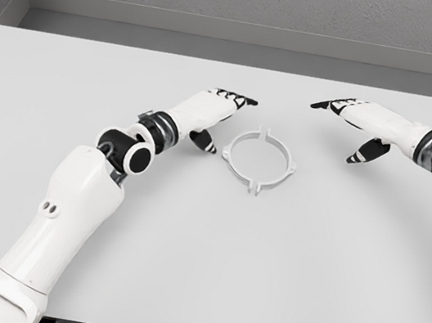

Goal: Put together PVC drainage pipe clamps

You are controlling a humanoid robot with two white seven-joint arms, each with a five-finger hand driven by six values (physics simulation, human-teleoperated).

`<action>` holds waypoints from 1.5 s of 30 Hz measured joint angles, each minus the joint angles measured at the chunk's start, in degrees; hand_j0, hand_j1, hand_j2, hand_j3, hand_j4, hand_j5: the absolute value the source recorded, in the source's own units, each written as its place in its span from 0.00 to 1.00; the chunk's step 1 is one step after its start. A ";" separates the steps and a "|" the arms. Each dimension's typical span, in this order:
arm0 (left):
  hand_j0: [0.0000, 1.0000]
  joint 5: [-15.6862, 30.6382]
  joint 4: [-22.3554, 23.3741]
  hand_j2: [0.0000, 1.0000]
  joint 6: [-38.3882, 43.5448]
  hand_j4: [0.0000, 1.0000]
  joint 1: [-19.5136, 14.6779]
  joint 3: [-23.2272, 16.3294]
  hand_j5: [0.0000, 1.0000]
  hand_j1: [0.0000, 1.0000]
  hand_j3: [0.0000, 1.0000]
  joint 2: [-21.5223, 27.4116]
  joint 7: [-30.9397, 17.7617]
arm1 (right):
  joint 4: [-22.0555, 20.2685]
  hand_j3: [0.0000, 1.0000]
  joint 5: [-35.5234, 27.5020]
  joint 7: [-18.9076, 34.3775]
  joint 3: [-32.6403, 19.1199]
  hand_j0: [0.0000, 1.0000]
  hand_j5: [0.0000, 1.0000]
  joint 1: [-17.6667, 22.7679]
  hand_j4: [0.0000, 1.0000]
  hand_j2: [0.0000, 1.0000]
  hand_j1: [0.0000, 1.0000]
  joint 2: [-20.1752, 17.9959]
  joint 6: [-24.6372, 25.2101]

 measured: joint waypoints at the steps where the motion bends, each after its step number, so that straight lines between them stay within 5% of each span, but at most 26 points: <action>1: 1.00 -0.03 0.01 1.00 -0.03 1.00 0.00 -0.10 1.00 1.00 1.00 0.00 0.00 | 0.01 1.00 0.00 0.00 -0.02 1.00 1.00 0.00 1.00 1.00 1.00 -0.01 0.00; 38: 1.00 0.13 -0.32 1.00 0.03 1.00 -1.41 -2.70 1.00 1.00 1.00 0.00 0.09 | -0.32 1.00 -0.01 0.00 -0.05 1.00 1.00 0.09 1.00 1.00 1.00 -0.74 -0.02; 45: 1.00 0.18 -7.35 1.00 -0.45 1.00 1.41 0.60 1.00 1.00 1.00 0.00 -0.06 | -2.51 1.00 -0.01 0.01 0.04 1.00 1.00 4.30 1.00 1.00 1.00 -1.43 -0.62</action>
